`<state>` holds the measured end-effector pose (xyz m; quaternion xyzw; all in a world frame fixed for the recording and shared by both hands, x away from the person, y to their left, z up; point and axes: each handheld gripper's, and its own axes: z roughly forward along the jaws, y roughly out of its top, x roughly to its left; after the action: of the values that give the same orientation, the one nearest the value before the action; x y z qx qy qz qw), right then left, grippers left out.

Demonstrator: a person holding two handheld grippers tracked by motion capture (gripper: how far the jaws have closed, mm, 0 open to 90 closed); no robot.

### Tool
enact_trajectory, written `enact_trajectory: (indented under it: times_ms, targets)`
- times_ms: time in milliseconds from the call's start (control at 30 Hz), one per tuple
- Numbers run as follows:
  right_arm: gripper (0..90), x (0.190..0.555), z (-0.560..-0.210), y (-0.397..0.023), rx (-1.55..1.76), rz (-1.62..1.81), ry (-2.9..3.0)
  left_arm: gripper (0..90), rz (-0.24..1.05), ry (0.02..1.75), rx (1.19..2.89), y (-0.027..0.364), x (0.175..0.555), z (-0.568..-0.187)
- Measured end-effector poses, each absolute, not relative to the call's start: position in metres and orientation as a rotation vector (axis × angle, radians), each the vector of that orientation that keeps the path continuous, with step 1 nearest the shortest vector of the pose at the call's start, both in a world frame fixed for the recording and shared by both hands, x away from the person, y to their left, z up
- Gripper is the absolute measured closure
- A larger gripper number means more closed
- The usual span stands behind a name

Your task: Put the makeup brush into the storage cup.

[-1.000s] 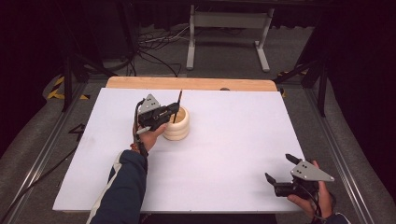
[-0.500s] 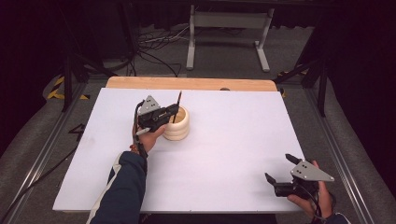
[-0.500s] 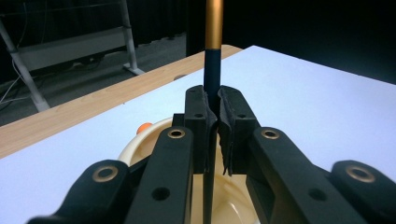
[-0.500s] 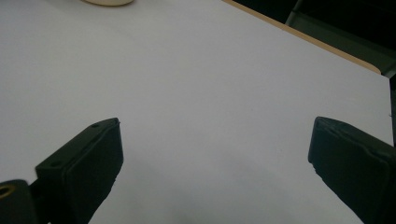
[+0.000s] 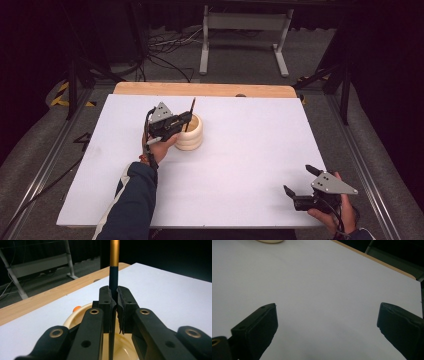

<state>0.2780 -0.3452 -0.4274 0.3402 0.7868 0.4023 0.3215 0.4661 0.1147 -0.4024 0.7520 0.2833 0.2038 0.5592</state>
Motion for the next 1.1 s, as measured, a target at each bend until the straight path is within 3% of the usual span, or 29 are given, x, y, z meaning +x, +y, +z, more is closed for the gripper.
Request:
enact_trajectory:
  times_ms: [267,733,1100]
  targets:
    - [3.6,0.278,-0.428,-0.345,0.894,1.055,2.066,81.7,0.488,0.669,1.784,0.113,0.465,-0.401]
    - [3.7,0.278,-0.427,-0.345,0.891,1.058,2.061,70.4,0.522,0.655,1.803,0.115,0.461,-0.394]
    - [3.7,0.278,-0.427,-0.345,0.89,1.055,2.061,48.0,0.579,0.679,1.813,0.116,0.457,-0.388]
